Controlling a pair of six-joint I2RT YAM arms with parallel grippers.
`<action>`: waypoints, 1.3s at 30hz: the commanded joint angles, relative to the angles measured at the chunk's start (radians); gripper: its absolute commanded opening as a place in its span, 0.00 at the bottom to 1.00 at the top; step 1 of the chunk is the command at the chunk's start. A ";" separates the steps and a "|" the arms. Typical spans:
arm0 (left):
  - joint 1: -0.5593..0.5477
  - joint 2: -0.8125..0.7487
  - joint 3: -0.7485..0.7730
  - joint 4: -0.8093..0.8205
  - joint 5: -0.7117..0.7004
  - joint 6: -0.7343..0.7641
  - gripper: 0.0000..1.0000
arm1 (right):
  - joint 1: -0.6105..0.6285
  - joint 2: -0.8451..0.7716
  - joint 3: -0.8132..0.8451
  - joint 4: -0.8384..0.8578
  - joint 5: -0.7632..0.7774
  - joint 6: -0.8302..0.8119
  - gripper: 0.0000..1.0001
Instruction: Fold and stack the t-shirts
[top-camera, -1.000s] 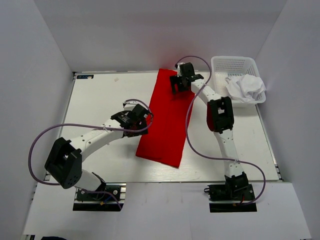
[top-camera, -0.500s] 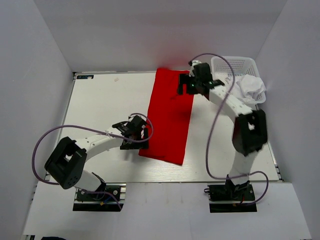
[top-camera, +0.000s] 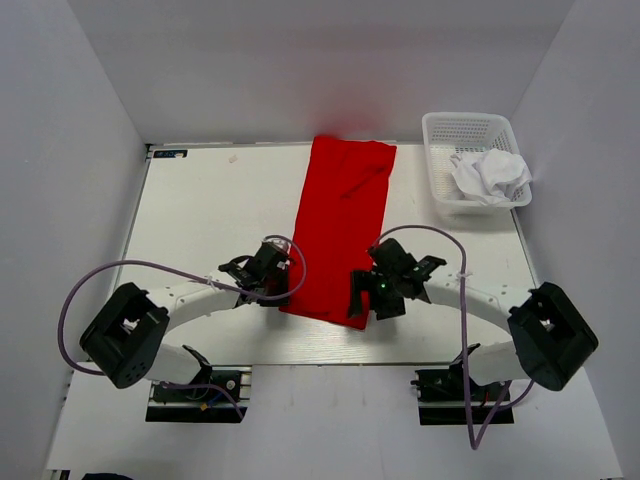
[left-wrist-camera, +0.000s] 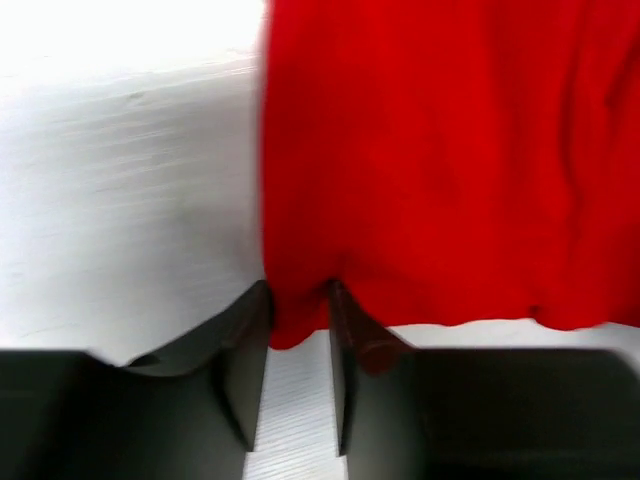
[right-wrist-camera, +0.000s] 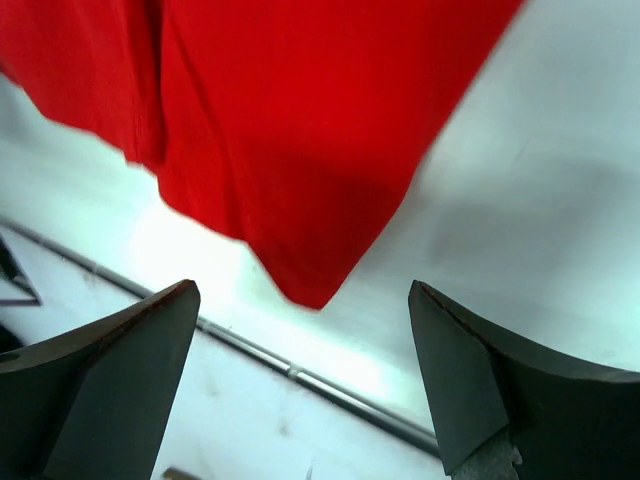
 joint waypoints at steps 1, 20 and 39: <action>-0.012 0.048 -0.051 0.019 0.100 0.016 0.36 | 0.029 -0.054 -0.047 0.040 -0.026 0.133 0.91; -0.075 -0.107 -0.158 -0.052 0.339 -0.042 0.00 | 0.084 -0.139 -0.089 -0.132 0.011 0.161 0.00; -0.067 -0.015 0.349 -0.179 -0.237 -0.030 0.00 | -0.012 0.082 0.321 -0.181 0.345 -0.031 0.00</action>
